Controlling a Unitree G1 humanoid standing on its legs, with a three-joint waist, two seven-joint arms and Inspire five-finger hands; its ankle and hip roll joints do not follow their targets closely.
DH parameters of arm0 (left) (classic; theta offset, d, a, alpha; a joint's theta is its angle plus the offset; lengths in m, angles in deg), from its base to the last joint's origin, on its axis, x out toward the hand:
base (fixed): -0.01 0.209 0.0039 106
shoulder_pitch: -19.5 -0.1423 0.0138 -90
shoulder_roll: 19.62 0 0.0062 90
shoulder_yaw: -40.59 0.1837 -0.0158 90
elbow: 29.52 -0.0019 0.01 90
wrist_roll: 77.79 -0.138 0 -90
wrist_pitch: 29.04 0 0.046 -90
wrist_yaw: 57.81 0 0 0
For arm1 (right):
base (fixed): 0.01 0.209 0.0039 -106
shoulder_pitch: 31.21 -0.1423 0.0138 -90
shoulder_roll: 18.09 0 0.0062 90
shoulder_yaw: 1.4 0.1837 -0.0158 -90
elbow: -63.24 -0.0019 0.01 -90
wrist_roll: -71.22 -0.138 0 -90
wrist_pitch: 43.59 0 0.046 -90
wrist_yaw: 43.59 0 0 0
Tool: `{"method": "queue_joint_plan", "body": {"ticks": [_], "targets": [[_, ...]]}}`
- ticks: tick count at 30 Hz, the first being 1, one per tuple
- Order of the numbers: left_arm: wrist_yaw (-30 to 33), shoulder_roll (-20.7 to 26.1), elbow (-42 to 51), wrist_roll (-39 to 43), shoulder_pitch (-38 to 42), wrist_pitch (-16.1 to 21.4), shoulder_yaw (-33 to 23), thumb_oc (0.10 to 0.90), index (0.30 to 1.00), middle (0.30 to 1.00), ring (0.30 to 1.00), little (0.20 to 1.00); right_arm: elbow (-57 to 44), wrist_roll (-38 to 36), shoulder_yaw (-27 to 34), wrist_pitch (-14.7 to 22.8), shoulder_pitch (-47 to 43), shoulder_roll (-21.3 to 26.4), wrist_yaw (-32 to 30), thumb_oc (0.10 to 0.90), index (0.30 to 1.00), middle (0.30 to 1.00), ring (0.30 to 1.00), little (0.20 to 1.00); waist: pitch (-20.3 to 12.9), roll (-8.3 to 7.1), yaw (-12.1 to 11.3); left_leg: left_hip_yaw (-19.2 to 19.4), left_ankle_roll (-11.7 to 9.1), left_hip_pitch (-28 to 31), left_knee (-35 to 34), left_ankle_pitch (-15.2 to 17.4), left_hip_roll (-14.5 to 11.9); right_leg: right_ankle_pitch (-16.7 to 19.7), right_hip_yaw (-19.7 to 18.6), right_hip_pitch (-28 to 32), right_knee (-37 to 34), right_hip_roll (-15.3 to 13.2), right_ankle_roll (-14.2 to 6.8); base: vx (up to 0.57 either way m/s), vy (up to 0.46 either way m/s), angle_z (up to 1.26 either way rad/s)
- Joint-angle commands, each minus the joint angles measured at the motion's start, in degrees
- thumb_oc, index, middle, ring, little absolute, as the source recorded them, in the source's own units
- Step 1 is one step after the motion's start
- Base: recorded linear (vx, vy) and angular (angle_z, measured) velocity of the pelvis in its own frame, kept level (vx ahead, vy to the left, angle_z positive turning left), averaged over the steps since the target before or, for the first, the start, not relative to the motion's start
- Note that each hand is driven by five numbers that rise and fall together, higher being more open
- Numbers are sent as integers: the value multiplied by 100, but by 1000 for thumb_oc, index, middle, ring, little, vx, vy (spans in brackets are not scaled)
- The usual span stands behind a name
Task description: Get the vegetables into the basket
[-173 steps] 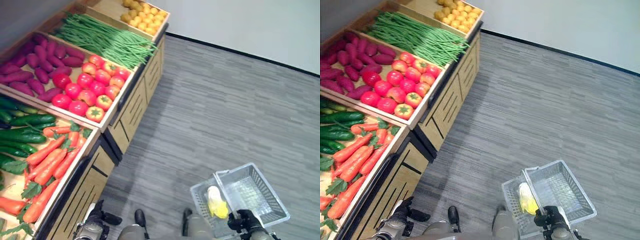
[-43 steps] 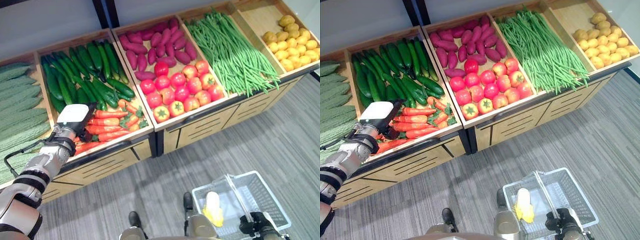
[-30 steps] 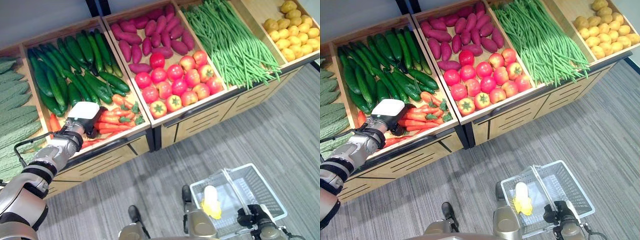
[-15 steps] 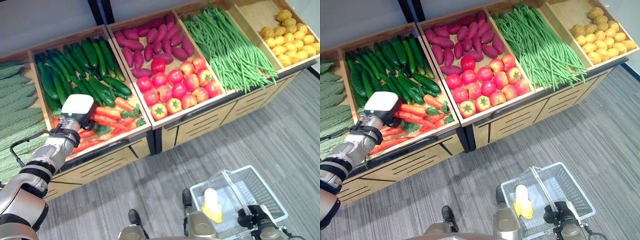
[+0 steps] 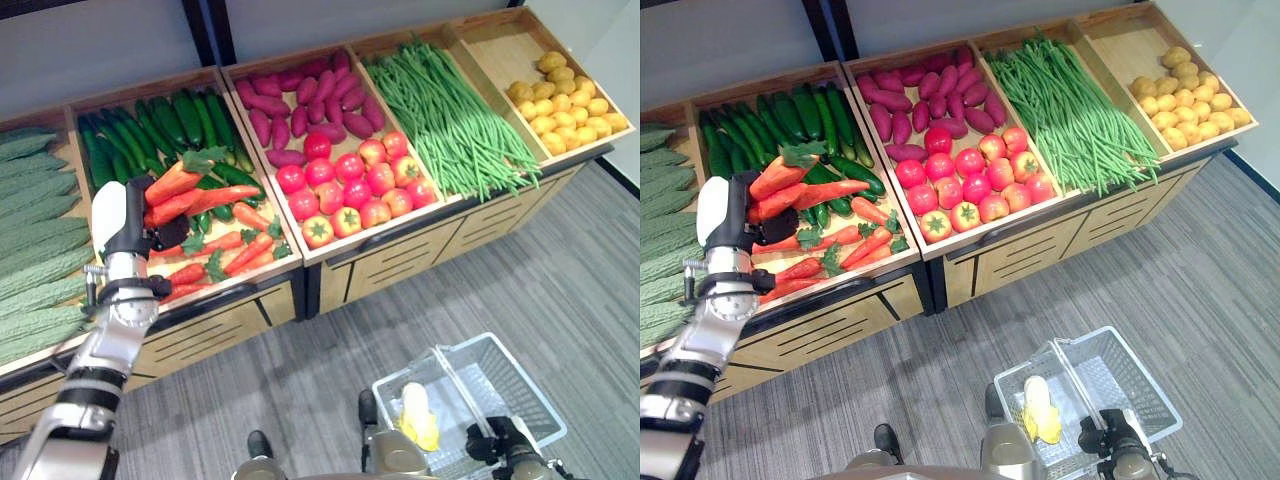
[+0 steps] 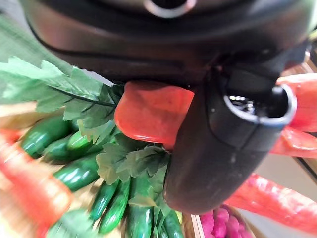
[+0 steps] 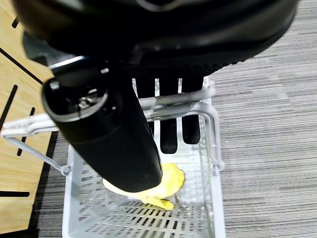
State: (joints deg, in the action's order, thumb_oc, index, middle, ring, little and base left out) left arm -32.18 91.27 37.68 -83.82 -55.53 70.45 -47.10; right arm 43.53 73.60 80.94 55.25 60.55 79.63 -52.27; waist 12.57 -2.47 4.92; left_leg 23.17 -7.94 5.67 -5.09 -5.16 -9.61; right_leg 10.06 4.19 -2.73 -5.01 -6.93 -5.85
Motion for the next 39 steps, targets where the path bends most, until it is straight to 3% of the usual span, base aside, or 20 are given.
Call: {"method": "queue_joint_plan", "body": {"ticks": [1, 7, 18, 31, 39], "targets": [[112, 37, 606, 1067, 573, 861, -484, 400, 300, 300, 300, 300, 0, 13, 111, 110, 9, 351, -215, 400, 300, 300, 300, 300, -270, 17, -39, -188, -115, 11, 9, 171, -18, -280, 91, 221, 42, -428, -516, 0, 0, 0], [-873, -618, 1256, 3406, 145, 1247, -601, 400, 300, 300, 300, 300, -98, 78, 141, 33, 66, 350, -79, 400, 300, 300, 300, 300, -285, 3, -57, -214, -112, 13, 9, 157, -37, -263, 115, 261, 30, -433, -495, 0, 0, 0], [-1658, -918, 1910, 4532, -327, 1193, -370, 400, 300, 300, 300, 300, -83, 51, 113, 12, 159, 310, 57, 400, 300, 300, 300, 300, -302, -11, -89, -207, -115, 53, 9, 145, -57, -278, 105, 311, 16, -416, -472, 0, 0, 0], [-2004, -482, 2136, 3708, -546, 959, -52, 400, 300, 300, 300, 300, 31, -22, 191, 21, 192, 344, 174, 400, 300, 300, 300, 300, -310, 2, -128, -144, -55, 204, 9, 204, 2, -338, 64, 384, 27, -435, -486, 1, 5, -1], [-2111, -324, 2082, 3677, -191, 960, 205, 400, 300, 300, 300, 300, -86, -130, 377, 0, 111, 457, 151, 400, 300, 300, 300, 300, -99, -118, -104, -114, 142, -114, 456, 438, 302, -229, -118, 118, 335, -748, -640, -59, 107, -2]]}}
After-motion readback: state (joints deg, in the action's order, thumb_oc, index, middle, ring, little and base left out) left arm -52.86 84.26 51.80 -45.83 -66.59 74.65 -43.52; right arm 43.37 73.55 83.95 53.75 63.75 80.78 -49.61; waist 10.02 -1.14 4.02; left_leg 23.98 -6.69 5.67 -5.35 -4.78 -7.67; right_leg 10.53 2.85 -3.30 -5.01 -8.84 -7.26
